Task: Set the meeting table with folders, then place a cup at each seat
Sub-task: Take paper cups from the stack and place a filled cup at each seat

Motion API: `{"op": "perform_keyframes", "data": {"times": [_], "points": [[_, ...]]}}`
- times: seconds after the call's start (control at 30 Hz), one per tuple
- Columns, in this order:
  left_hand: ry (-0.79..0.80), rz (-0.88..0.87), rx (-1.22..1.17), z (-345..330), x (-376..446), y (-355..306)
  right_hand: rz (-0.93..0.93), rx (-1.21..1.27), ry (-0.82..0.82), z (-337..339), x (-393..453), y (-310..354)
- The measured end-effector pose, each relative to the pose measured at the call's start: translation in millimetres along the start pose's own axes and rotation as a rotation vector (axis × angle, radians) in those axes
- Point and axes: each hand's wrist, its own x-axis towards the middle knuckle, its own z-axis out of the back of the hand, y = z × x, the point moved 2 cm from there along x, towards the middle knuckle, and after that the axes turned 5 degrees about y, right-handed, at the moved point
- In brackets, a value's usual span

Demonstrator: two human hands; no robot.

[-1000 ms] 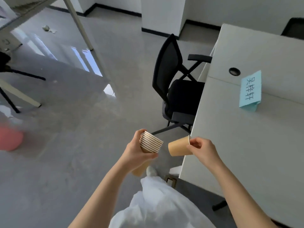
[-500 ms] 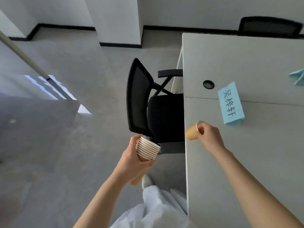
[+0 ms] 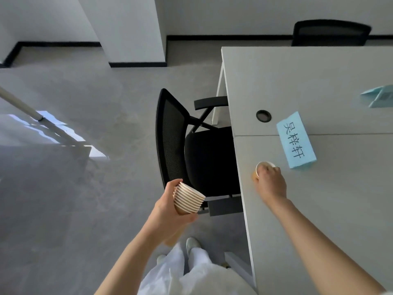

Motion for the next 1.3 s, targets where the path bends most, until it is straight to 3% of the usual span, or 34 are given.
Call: {"op": "perform_keyframes", "data": {"times": [0.13,0.4,0.6,0.9,1.3], "points": [[0.01,-0.027,-0.006,21.9,10.1,-1.8,0.1,0.206,-0.021,19.7,-11.0,36.5],[-0.039,-0.06,-0.011,83.1,33.1,22.1,0.323,0.763,0.16,71.1,-35.0,180.1],[0.025,-0.088,0.098,149.9,53.9,44.7,0.485,0.775,0.394,75.6,-38.3,285.8],[0.104,-0.133,0.225,297.2,100.3,88.5,0.37,0.821,0.573,73.7,4.5,426.3],[0.221,-0.206,0.243,353.6,232.0,80.0,0.174,0.912,0.502,76.0,116.0,478.9]]}}
